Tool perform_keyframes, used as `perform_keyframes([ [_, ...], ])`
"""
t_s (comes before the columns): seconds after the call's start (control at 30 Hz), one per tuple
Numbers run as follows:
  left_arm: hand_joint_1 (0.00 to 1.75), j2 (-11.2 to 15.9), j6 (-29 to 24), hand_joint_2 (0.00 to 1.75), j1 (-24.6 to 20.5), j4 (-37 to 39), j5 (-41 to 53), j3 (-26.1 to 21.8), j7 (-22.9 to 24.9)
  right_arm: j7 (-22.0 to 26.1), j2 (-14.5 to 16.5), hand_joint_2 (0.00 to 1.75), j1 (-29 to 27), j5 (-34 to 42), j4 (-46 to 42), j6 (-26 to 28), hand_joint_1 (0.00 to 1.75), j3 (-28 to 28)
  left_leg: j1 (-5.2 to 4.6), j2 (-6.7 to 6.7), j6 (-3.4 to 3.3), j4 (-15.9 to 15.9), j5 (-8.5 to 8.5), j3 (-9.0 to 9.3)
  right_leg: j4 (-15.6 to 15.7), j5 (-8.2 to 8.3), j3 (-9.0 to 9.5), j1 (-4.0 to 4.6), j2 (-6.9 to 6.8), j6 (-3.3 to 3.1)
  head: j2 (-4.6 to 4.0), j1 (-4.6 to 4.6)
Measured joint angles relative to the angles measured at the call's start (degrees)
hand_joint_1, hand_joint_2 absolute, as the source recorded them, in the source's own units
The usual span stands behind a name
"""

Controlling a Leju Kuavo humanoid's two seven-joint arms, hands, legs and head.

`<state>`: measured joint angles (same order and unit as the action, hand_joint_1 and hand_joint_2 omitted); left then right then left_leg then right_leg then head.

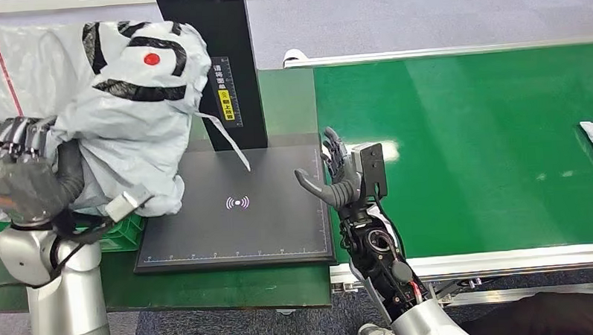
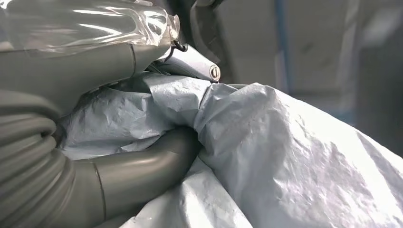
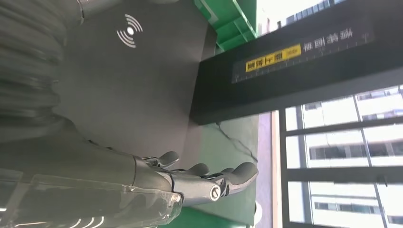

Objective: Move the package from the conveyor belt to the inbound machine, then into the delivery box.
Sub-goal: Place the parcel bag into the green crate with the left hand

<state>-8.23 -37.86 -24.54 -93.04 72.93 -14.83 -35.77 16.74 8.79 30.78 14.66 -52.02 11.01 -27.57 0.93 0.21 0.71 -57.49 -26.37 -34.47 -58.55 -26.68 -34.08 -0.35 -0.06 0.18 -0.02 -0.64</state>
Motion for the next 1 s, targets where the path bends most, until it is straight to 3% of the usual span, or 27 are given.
perform_keyframes([
  [0.1,1.75,1.00,0.00,1.75,-4.69,7.72,4.97,-2.20,10.34,-0.03,0.05,1.75,-0.01,-0.73,0.10,0.12,0.00,-0.15,0.00,0.03,0.01,0.00,0.01,0.00,-0.02,0.01,-0.01,0.00,0.02,0.00,0.00,0.00],
  [0.2,1.75,3.98,0.00,1.75,-9.16,16.02,6.65,-2.25,20.44,-0.08,0.25,1.75,0.00,-1.41,0.25,-0.16,0.00,-0.43,0.00,0.06,0.01,0.00,0.02,0.00,-0.03,0.01,-0.03,0.00,0.04,0.00,0.00,0.01],
  [0.43,1.75,12.18,0.17,1.75,-20.07,38.21,4.25,-0.21,32.40,-0.37,0.76,1.75,0.02,-2.65,0.63,-1.33,0.00,-0.93,0.00,0.12,0.01,0.00,0.01,-0.02,-0.03,0.01,-0.07,0.00,0.08,-0.01,0.01,0.00],
  [0.57,1.75,15.17,0.21,1.75,-23.76,47.19,3.58,1.28,33.72,-0.65,0.94,1.75,0.02,-2.89,0.86,-1.59,0.00,-0.98,0.00,0.11,0.01,0.00,0.01,-0.03,-0.03,0.00,-0.07,0.00,0.08,0.00,0.01,0.01],
  [0.73,1.75,16.73,2.37,1.75,-26.03,53.54,2.87,2.45,35.36,-0.78,1.03,1.75,0.03,-3.44,1.12,-1.82,0.00,-0.99,0.00,0.10,0.01,0.00,0.01,-0.06,-0.02,0.00,-0.08,0.00,0.08,0.00,0.00,-0.01],
  [0.83,1.75,16.95,8.98,1.75,-27.64,57.33,-1.67,2.83,34.62,-0.79,1.19,1.75,0.04,-4.64,1.22,-1.89,0.00,-0.98,0.00,0.08,0.01,0.00,0.01,-0.06,-0.01,0.00,-0.09,0.00,0.07,0.00,0.01,-0.01],
  [1.0,1.75,16.00,23.33,1.75,-28.73,60.94,-16.50,2.55,27.48,-0.81,1.29,1.75,0.04,-6.26,1.22,-2.89,0.00,-0.98,0.00,0.10,0.01,-0.01,0.01,-0.06,-0.02,0.01,-0.08,0.00,0.07,0.00,0.00,-0.01],
])
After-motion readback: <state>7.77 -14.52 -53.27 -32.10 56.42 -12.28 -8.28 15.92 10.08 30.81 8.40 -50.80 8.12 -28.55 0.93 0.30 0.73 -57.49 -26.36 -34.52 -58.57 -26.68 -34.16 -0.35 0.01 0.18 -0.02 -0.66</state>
